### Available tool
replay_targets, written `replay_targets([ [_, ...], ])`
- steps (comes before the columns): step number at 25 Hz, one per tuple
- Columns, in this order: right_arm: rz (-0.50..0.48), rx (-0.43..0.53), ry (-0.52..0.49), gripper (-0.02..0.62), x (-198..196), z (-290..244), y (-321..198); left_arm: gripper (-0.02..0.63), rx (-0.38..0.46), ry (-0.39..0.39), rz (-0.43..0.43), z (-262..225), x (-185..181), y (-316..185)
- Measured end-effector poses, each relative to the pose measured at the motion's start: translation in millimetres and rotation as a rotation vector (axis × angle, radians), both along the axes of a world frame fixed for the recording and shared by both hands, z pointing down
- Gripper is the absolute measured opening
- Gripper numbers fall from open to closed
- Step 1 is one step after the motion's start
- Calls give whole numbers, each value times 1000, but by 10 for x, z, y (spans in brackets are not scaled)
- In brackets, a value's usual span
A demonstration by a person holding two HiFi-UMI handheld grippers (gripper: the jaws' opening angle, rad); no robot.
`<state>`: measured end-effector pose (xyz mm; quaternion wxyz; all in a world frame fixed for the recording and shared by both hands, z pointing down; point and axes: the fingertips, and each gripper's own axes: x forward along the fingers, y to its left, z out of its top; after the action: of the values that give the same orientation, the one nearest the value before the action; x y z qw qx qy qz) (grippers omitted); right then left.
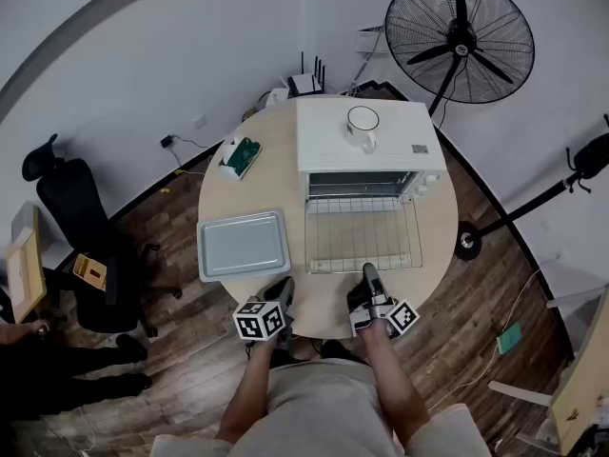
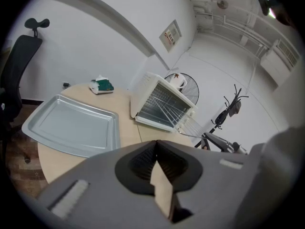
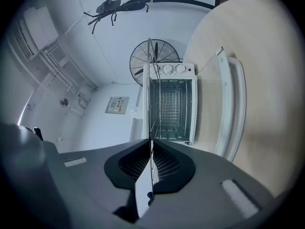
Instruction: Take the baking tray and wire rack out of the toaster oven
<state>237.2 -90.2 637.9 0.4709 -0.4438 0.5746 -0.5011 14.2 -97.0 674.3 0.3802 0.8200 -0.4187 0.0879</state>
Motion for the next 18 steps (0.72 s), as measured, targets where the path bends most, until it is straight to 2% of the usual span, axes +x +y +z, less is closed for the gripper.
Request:
replay_targets([
  [7,-6,-4,29,18,-551,23,58,55,17,6,1,-53,-526,-69],
  [10,-21,-15,41,18,-857,40,44,55,17,16,-35,-47,-859,-126],
  [13,-50,-17,38,18,-1197,44,52,55,11,59,-98,-7,-1232,-151],
  [18,-78,-31,46,21,-1724,141,111,60,-32,179,-191,104,-1877,-98],
])
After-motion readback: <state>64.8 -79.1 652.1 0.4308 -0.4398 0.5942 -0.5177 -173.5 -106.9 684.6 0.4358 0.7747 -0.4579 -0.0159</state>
